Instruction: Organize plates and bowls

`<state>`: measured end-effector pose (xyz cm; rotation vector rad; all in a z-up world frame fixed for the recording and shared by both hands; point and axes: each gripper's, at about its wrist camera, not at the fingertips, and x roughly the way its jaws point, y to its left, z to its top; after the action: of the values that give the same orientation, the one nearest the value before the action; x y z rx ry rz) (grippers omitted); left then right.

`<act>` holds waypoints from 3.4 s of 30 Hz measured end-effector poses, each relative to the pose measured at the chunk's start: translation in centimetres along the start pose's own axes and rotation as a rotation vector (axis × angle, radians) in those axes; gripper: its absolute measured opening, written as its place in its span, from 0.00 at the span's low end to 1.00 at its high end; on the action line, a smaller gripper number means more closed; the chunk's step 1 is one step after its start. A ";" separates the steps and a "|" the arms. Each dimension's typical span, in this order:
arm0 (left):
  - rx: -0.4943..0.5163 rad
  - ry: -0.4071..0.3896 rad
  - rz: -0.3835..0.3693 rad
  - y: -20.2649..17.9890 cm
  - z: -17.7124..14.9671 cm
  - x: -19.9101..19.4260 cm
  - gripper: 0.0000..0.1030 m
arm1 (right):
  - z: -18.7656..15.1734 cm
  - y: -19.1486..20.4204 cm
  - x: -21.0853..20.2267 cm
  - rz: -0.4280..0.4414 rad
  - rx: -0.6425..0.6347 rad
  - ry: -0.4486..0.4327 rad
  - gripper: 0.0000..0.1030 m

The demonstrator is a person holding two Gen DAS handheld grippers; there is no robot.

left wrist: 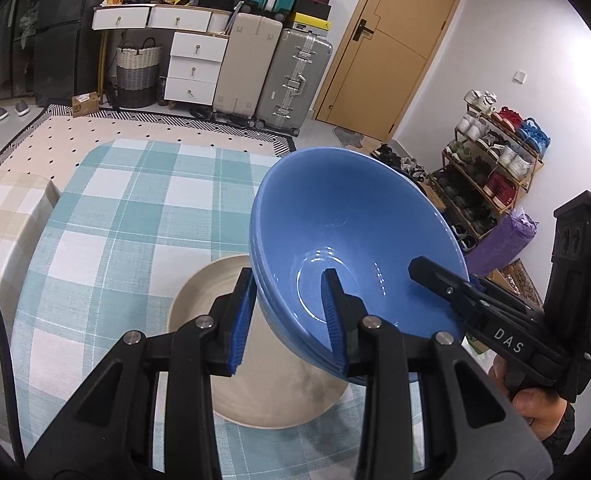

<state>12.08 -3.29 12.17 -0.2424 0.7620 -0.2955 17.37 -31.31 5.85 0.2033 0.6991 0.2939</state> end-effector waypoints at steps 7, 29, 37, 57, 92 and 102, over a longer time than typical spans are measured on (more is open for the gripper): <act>-0.019 0.008 0.037 1.4 0.1 1.1 0.29 | 0.3 0.8 2.4 0.025 -0.010 0.025 0.33; -0.061 0.082 0.092 6.0 -0.8 7.7 0.29 | -0.3 0.3 9.4 0.052 -0.005 0.103 0.33; -0.062 0.096 0.101 6.7 -0.8 9.1 0.29 | -0.6 0.0 10.6 0.053 -0.002 0.119 0.33; -0.050 0.099 0.093 7.0 -1.0 9.3 0.31 | -0.7 -0.1 11.1 0.066 0.002 0.136 0.33; 0.134 -0.213 0.119 6.5 -8.3 -3.9 0.99 | -5.3 1.3 1.5 0.126 -0.227 -0.107 0.99; 0.156 -0.253 0.165 6.6 -12.0 -2.8 0.99 | -9.4 1.2 0.3 0.126 -0.267 -0.141 0.99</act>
<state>2.81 2.54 3.45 -0.0662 0.5017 -0.1628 11.18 -29.25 -0.99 0.0130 0.5021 0.4847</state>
